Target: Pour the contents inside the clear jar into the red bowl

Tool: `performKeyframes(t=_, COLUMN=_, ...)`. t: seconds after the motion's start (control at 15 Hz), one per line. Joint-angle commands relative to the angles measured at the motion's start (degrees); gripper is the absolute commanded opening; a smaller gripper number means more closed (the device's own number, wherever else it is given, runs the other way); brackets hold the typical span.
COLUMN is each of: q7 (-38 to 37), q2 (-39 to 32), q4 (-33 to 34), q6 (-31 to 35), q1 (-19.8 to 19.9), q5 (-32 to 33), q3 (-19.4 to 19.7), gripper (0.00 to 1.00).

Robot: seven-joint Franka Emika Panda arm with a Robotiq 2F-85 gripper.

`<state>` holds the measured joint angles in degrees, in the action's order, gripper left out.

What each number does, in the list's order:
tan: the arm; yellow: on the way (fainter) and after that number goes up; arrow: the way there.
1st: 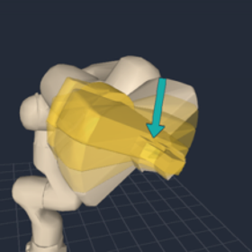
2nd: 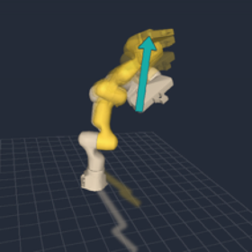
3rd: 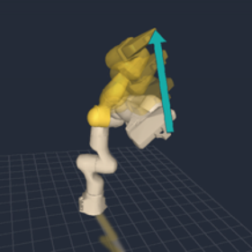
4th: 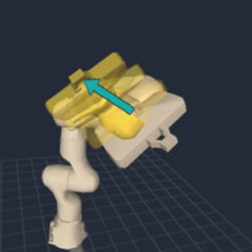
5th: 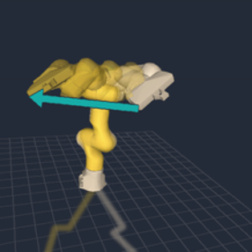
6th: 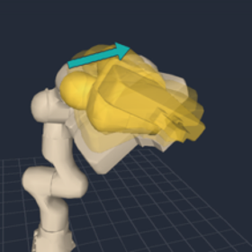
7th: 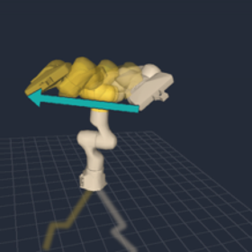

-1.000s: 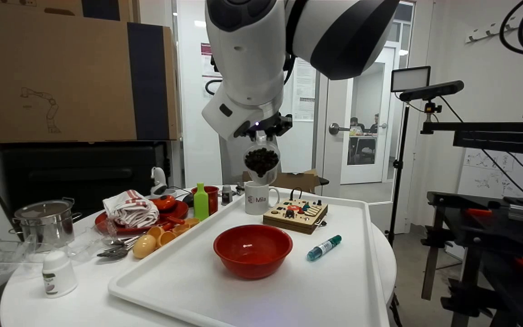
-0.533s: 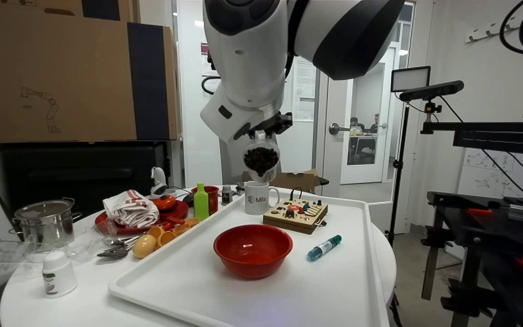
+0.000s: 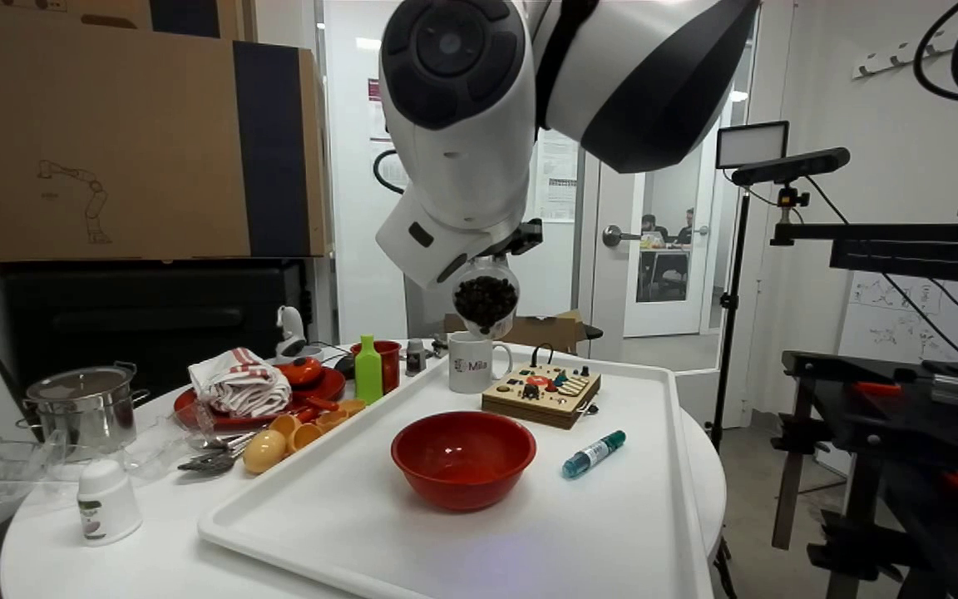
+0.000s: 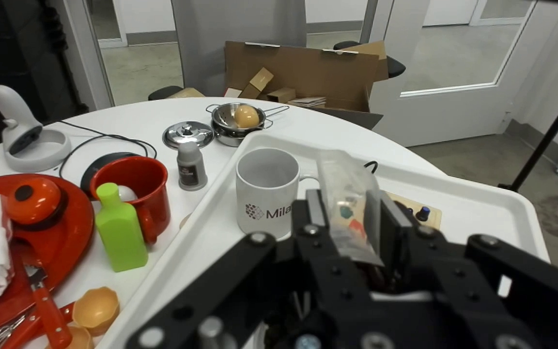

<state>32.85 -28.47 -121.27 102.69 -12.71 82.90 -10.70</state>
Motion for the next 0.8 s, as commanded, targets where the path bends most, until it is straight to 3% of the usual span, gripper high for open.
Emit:
performKeyframes(t=0.0, q7=-1.60, q2=-1.28, q4=0.76, q6=-3.19, q1=-1.01, q5=1.66, q3=-0.35, gripper=0.16)
performKeyframes(t=0.73, q7=-2.73, q2=-3.24, q4=2.11, q6=-6.34, q1=-2.11, q5=2.84, q3=-0.72, gripper=0.16)
